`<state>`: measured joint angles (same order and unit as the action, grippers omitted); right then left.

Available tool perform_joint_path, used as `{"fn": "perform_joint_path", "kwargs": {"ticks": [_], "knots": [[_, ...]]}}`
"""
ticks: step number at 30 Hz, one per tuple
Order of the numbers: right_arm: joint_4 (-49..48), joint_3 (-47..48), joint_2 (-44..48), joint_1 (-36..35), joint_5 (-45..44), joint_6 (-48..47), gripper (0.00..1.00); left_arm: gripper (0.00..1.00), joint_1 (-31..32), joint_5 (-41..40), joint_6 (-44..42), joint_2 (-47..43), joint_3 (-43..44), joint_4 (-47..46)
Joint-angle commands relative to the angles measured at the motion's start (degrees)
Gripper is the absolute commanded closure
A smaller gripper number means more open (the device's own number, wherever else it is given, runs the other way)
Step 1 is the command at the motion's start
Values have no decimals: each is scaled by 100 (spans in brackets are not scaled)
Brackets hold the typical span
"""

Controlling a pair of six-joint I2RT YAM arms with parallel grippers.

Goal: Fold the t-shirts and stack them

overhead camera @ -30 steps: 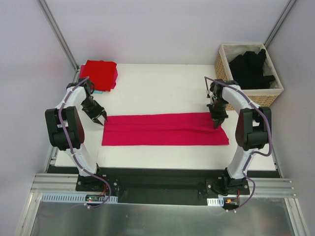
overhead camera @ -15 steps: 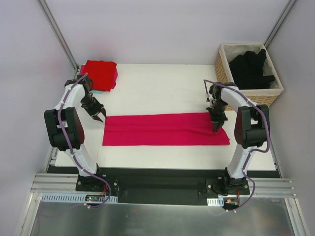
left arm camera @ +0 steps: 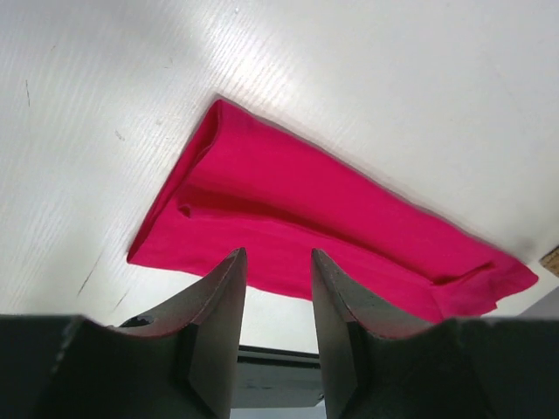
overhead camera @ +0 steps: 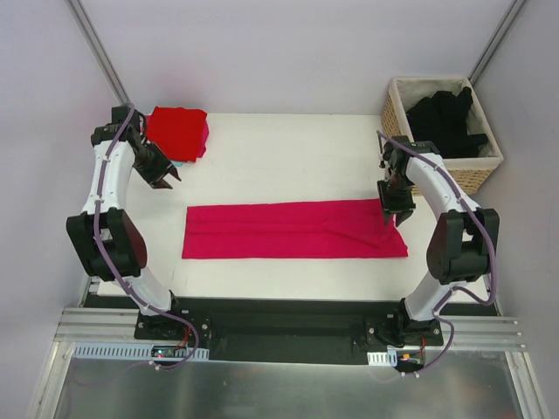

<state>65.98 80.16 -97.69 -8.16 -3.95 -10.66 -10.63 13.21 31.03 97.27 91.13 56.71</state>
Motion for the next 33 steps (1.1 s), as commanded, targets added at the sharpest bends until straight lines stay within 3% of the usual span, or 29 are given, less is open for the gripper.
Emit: {"fn": "perform_joint_path", "kwargs": {"ticks": [1,6,15,33], "knots": [[4,360,22,157,-240,81,64,65,-62,348,87,-262,-33,60],[-805,632,-724,447,455,90,64,66,-62,568,211,-428,-447,-291],[-700,1643,-1762,781,693,29,65,66,-62,639,202,-692,-605,-441],[-550,845,-1288,799,939,-174,66,66,-62,630,404,-833,-834,-573]]}}
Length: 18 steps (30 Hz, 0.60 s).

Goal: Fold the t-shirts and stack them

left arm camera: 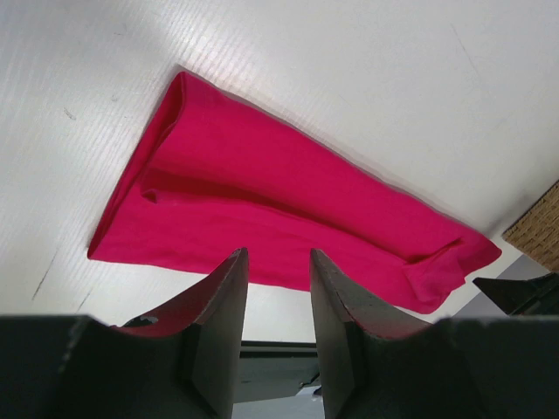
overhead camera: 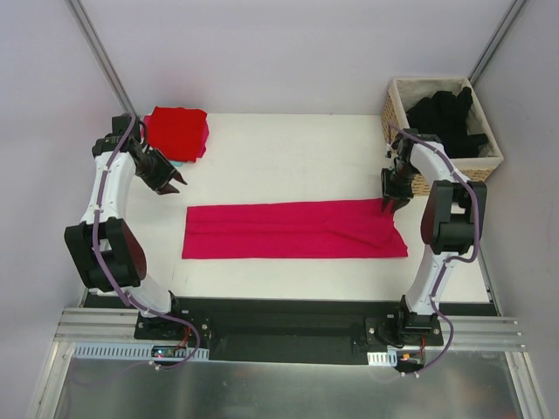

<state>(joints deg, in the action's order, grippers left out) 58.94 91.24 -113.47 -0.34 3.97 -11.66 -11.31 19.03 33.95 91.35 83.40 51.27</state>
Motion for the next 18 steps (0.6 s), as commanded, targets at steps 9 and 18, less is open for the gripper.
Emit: {"fn": "perform_joint_path", "kwargs": {"ticks": [9,18], "knots": [[-49,-572,141,16,298,-29,66,66,6,92,94,-223,-43,-38],[-137,-590,62,16,438,-21,70,66,6,110,67,-188,36,-20]]}}
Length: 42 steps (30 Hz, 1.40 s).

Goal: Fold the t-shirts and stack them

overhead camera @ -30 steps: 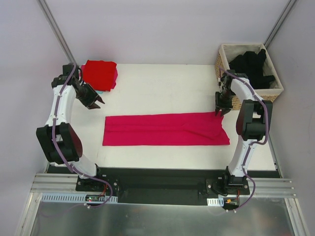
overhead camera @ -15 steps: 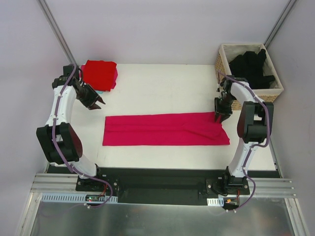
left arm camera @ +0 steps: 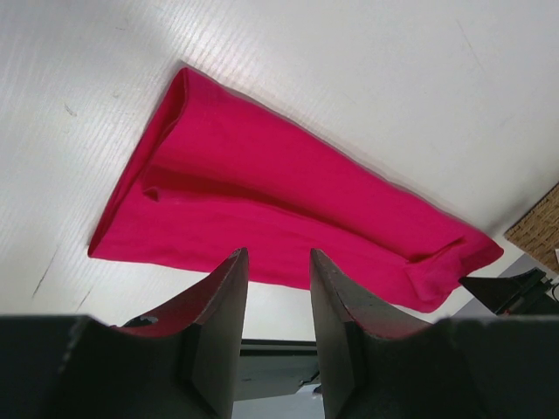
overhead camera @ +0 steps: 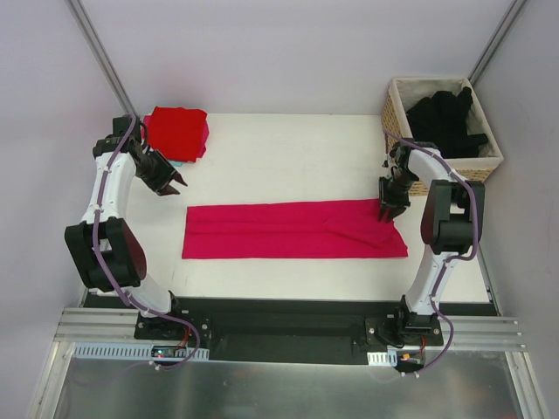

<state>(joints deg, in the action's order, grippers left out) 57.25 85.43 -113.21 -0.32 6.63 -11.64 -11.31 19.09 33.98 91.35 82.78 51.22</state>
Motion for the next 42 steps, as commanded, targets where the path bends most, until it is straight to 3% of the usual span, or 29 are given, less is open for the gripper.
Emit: {"fn": "perform_joint_path", "kwargs": {"ticks": [1,8,12,15,26,29,30,32,34,42], "knots": [[31,-26,27,23,163,-23,71,66,6,103,65,-179,98,-16],[-4,-96,-8,14,224,-84,75,66,6,86,39,-205,98,-7],[-30,-88,-43,14,277,-102,94,67,6,95,21,-214,80,-7],[-48,-79,-96,23,373,-102,99,67,6,112,-5,-206,98,11],[268,-131,1028,-153,795,-75,99,68,-3,191,-14,-100,177,11],[321,-289,1257,-232,778,-75,99,68,6,200,-5,-47,194,11],[313,-490,1266,-258,326,12,99,68,6,226,-5,-4,194,11],[330,-580,1100,-232,6,39,90,68,6,244,-5,23,194,2],[374,-589,942,-136,-320,48,70,68,6,244,-31,14,186,11],[-109,-888,730,734,-23,153,63,68,-3,130,-93,-179,98,19]]}}
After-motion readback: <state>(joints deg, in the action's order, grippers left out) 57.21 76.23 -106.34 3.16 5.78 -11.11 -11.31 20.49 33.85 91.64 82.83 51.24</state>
